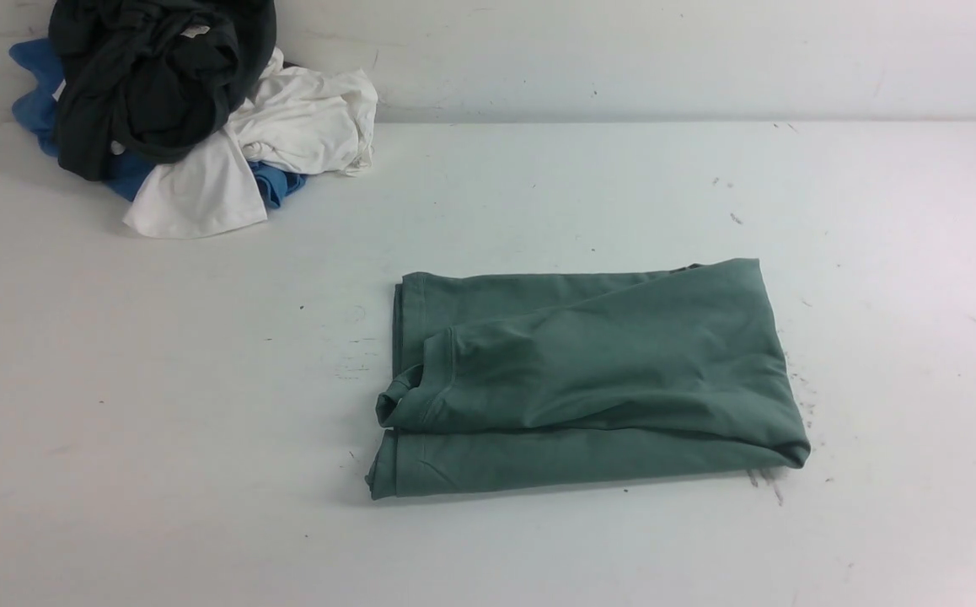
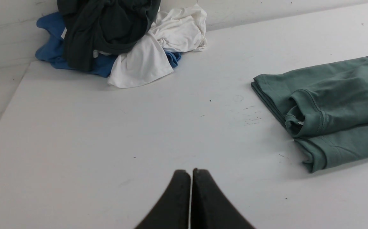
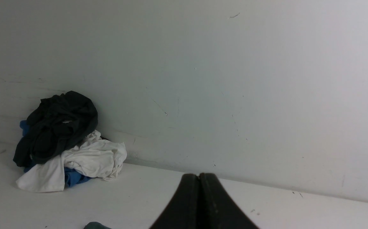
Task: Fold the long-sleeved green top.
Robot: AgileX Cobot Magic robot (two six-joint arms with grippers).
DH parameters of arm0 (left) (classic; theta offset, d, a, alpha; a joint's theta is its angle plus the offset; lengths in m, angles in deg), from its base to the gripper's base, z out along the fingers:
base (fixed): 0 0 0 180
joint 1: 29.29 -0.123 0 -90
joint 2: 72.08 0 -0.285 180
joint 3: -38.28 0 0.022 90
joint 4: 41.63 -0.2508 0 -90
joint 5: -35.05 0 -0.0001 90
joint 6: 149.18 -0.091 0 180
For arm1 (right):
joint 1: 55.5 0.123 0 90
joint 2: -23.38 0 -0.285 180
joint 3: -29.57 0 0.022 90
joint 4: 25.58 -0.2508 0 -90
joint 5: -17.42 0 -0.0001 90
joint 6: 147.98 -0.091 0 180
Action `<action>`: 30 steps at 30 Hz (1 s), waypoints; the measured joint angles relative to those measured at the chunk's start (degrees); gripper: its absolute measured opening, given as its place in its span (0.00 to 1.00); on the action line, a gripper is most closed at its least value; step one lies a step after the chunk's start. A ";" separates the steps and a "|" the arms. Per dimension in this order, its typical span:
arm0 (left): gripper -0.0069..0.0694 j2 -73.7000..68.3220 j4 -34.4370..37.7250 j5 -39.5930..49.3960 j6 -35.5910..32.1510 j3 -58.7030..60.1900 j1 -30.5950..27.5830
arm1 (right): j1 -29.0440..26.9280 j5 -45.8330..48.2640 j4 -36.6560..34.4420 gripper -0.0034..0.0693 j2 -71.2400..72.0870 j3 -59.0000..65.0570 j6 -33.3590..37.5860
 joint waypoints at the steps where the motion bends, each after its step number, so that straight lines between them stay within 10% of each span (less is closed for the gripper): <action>1: 0.08 0.00 0.00 0.00 0.00 0.00 0.00 | 0.00 0.00 0.00 0.03 0.00 0.00 0.00; 30: 0.08 0.17 0.00 -0.07 0.00 0.00 0.00 | -18.68 -1.81 2.22 0.03 22.71 39.43 -5.33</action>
